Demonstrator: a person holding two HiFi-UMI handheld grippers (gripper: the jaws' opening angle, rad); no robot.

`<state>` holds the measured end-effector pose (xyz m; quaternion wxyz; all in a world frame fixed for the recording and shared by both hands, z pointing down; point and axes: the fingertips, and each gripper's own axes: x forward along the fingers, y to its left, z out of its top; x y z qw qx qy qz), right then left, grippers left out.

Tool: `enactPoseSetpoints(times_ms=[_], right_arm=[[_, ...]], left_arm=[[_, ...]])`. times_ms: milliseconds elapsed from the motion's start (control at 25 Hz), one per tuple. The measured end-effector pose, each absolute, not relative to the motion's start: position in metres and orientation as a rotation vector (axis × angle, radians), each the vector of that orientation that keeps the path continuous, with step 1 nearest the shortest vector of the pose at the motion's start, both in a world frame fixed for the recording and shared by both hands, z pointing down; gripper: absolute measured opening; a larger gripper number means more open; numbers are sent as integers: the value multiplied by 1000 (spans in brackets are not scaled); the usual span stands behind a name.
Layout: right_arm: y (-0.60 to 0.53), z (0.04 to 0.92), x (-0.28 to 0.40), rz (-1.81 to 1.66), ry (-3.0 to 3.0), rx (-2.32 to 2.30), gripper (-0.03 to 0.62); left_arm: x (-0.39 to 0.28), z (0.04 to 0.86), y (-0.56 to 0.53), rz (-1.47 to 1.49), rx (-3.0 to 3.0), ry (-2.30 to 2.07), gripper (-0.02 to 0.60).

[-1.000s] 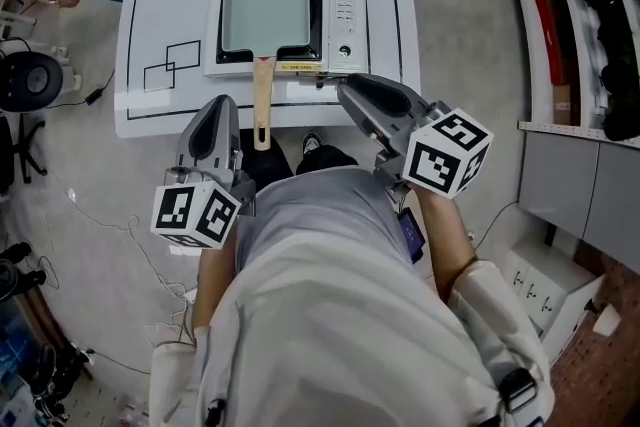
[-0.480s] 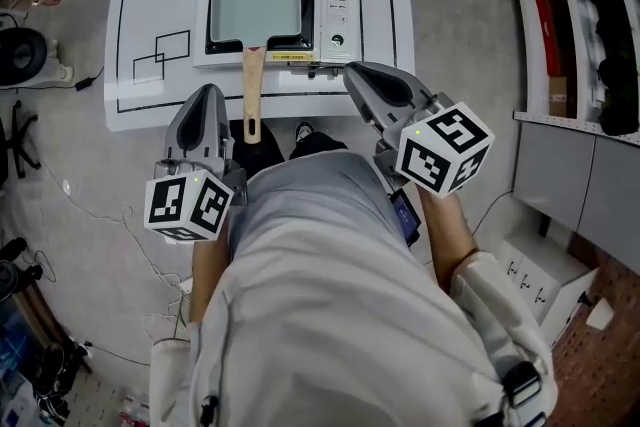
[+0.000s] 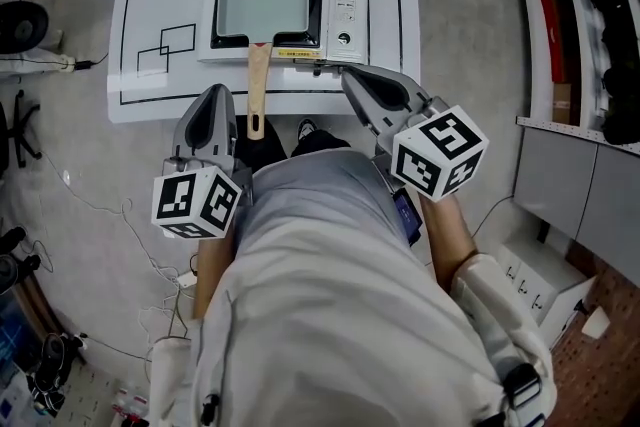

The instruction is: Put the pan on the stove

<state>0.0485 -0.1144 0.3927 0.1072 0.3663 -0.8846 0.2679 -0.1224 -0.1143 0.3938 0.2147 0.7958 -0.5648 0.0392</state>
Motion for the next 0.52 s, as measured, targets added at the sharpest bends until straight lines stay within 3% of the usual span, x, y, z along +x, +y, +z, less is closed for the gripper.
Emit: enactPoseSetpoints(times_ms=[240,520], right_arm=[[-119,403,46,852,-2566,1161,9],[-115,415,39,695,-2441,1196,9]], left_arm=[[-116,400,-115,125,2198,-1562,6],[-119,403,-113,152,2190,-1564,5]])
